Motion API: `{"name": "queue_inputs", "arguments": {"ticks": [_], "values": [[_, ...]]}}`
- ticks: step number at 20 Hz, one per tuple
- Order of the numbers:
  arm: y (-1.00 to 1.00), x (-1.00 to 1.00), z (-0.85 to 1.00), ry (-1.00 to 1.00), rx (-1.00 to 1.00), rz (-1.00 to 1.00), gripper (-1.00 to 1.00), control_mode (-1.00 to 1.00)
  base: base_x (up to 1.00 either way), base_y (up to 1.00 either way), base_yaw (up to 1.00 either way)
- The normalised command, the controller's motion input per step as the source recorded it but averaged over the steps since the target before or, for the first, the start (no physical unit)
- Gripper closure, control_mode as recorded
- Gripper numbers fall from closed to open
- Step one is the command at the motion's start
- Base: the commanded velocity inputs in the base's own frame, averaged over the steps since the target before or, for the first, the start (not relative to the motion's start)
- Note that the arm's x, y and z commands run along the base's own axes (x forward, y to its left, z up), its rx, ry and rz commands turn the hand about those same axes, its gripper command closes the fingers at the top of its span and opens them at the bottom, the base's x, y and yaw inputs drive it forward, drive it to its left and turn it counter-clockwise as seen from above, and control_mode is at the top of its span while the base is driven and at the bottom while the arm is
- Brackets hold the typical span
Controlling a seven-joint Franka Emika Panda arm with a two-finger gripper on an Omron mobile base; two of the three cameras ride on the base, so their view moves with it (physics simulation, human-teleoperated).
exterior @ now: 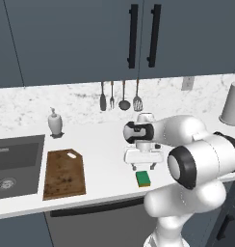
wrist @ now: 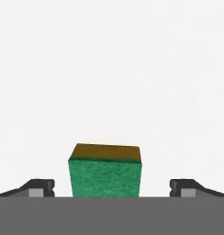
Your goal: Pick up the sponge from the counter and clean the cutting board by briefly scrubbing or pressing down on the cutting board. Once finished, release the sponge.
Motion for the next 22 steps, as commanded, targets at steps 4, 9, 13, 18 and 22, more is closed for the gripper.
{"name": "queue_inputs", "arguments": {"ticks": [4, 9, 13, 18, 22], "values": [[0.05, 0.00, -0.26, 0.08, 0.00, 0.00, -1.00, -1.00, 0.00, 0.00, 0.00], [0.07, 0.00, -0.18, 0.01, 0.00, 0.00, -1.00, -1.00, 0.00, 0.00, 0.00], [0.04, -0.18, -0.23, 0.04, 0.00, 0.00, -1.00, -1.00, 0.00, 0.00, 0.00], [0.00, -0.26, -0.18, 0.01, 0.00, 0.00, -1.00, -1.00, 0.00, 0.00, 0.00], [0.03, -0.24, -0.14, 0.00, 0.00, 0.00, -1.00, -1.00, 0.00, 0.00, 0.00]]}}
